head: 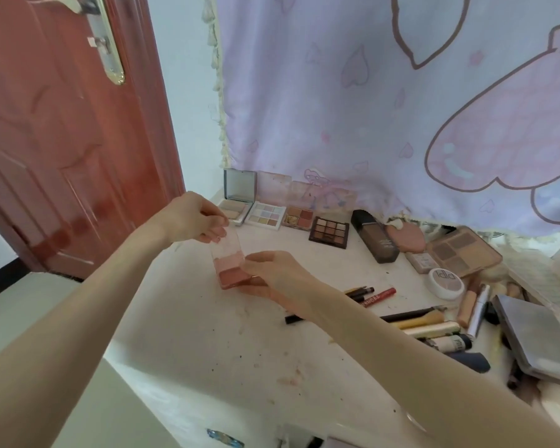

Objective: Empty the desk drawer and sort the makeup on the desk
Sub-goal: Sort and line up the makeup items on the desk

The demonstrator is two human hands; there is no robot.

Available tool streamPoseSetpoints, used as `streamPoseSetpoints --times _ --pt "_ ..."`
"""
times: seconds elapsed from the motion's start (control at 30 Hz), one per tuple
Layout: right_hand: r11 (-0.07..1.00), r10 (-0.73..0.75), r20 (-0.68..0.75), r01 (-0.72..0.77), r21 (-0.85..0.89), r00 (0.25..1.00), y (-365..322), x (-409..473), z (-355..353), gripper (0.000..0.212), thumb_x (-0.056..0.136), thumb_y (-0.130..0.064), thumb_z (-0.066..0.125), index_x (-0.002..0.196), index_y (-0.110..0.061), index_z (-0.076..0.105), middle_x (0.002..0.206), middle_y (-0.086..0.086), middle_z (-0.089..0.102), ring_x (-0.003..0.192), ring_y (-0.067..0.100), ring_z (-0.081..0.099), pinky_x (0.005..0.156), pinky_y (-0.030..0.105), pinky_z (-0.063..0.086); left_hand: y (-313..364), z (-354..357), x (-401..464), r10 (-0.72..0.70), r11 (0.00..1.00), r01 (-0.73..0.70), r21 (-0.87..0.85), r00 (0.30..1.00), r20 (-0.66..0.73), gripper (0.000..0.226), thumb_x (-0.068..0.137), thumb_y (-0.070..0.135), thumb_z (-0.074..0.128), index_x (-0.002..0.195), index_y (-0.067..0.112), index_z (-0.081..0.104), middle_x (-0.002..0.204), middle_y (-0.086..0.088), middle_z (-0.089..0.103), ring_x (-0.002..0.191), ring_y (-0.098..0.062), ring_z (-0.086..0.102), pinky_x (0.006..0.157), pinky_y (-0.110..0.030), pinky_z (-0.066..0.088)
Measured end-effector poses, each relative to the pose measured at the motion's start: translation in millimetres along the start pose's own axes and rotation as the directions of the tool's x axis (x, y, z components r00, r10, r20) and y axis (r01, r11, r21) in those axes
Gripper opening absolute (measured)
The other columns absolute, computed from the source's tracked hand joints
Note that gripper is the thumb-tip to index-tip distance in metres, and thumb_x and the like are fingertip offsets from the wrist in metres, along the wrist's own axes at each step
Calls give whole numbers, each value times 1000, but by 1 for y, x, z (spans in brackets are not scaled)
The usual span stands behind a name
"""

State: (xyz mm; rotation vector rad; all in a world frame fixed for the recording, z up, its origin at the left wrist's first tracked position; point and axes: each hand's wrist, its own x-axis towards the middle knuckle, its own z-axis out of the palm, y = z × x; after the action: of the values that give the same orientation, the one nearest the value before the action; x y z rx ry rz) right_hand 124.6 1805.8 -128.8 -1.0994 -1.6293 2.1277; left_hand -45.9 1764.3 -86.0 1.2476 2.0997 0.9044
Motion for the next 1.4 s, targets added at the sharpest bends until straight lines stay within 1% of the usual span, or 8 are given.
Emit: streamPoseSetpoints --times 0.1,0.23,0.37,0.57,0.9,1.13,1.3,1.4 --pt "948 -94 -59 71 -309 994 -2 14 11 39 87 -9 64 124 -5 56 112 7 62 92 16 60 82 23 49 -6 -9 14 33 992 -31 124 999 -14 14 91 10 55 95 8 69 86 -8 71 78 -15 67 72 -23 55" --pt "786 -236 -66 151 -599 969 0 35 24 42 84 -21 66 121 -4 58 118 10 61 113 24 53 93 30 42 -16 -16 32 37 965 -27 260 999 -33 19 91 9 52 96 12 69 86 -8 71 79 -17 64 79 -28 51" --pt "469 -369 -49 141 -872 928 4 55 34 45 84 -42 58 123 -20 55 128 2 45 123 24 31 99 35 22 -20 -15 50 83 954 -56 294 993 -80 19 92 9 52 98 12 70 72 5 61 65 -5 57 72 -21 41" --pt "358 -530 -59 161 -920 846 20 81 36 51 90 -49 47 132 -19 47 139 0 38 135 19 24 116 37 2 -25 -7 68 165 956 -108 274 967 -194 15 90 16 58 97 16 72 83 6 66 72 -6 54 78 -19 37" --pt "297 -533 -101 73 -952 840 21 95 42 53 97 -40 33 142 -12 32 153 6 22 143 23 10 117 42 0 -35 5 68 166 967 -94 239 939 -302 32 97 19 42 125 12 57 126 -4 59 108 -17 55 94 -21 35" --pt "242 -444 -24 94 -966 896 20 82 34 57 99 -42 26 147 -12 21 158 7 9 146 22 0 117 42 -6 -39 8 50 176 942 -124 313 974 -143 51 100 30 32 147 15 20 155 -1 15 138 -24 26 115 -35 18" --pt "153 -416 106 185 -971 903 19 47 -5 42 99 -32 32 132 -8 42 146 11 34 137 25 26 116 39 10 -30 41 17 373 909 -286 303 882 -287 41 98 13 38 139 8 38 150 -7 31 142 -19 18 112 -24 11" --pt "138 -468 99 183 -973 878 11 18 -38 39 100 -27 33 131 -10 49 139 9 46 127 25 41 112 36 22 -23 78 3 434 883 -355 305 867 -246 38 96 9 42 133 9 46 144 -8 40 139 -20 24 107 -18 10"
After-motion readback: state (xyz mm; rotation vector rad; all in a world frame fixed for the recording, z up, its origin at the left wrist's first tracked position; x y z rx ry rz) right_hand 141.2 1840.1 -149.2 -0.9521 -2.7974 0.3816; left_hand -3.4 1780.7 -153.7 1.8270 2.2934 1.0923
